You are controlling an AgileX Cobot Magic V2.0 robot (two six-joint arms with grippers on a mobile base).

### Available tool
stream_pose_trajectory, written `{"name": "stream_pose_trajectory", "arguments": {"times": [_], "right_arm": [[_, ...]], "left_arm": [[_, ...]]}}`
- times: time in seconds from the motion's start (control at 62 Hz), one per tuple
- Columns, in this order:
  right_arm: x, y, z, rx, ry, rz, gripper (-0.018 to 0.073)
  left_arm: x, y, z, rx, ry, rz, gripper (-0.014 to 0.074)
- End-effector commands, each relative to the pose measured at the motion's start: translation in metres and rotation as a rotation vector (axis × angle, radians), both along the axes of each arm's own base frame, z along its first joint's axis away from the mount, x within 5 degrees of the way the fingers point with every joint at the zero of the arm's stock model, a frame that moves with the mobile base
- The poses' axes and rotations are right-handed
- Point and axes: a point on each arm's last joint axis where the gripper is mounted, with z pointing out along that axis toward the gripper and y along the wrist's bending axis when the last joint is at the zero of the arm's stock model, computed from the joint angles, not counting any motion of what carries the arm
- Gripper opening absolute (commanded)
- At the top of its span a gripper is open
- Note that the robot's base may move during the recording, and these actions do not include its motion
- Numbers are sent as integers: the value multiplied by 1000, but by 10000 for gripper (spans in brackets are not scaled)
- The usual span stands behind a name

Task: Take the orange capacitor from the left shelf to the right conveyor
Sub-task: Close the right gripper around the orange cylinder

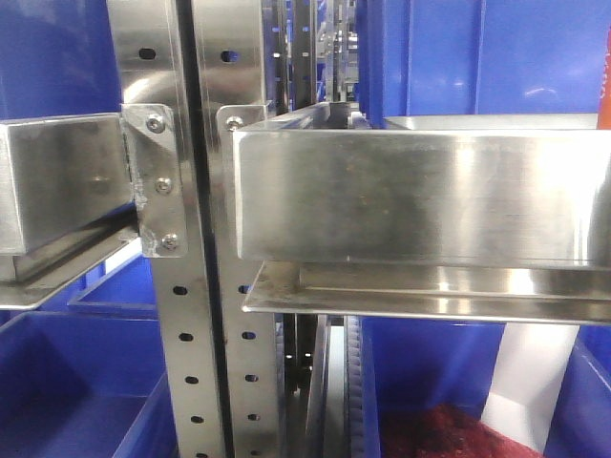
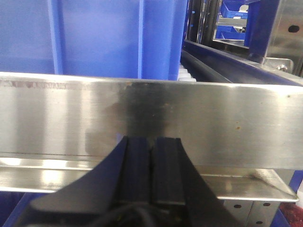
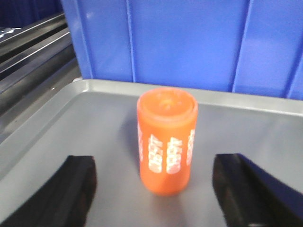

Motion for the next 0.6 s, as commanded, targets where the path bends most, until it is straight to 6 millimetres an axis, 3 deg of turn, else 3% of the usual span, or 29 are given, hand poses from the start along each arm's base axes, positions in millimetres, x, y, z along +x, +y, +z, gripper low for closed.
{"name": "stream_pose_trajectory", "arguments": {"times": [0.0,0.581], "right_arm": [[12,1,21,8,-159,-5,629],[61,1,-3,7,-191,-39,629]], "left_arm": [[-1,1,10,-19,-97,7,-127],[-1,1,10,-19,-97,7,-127]]}}
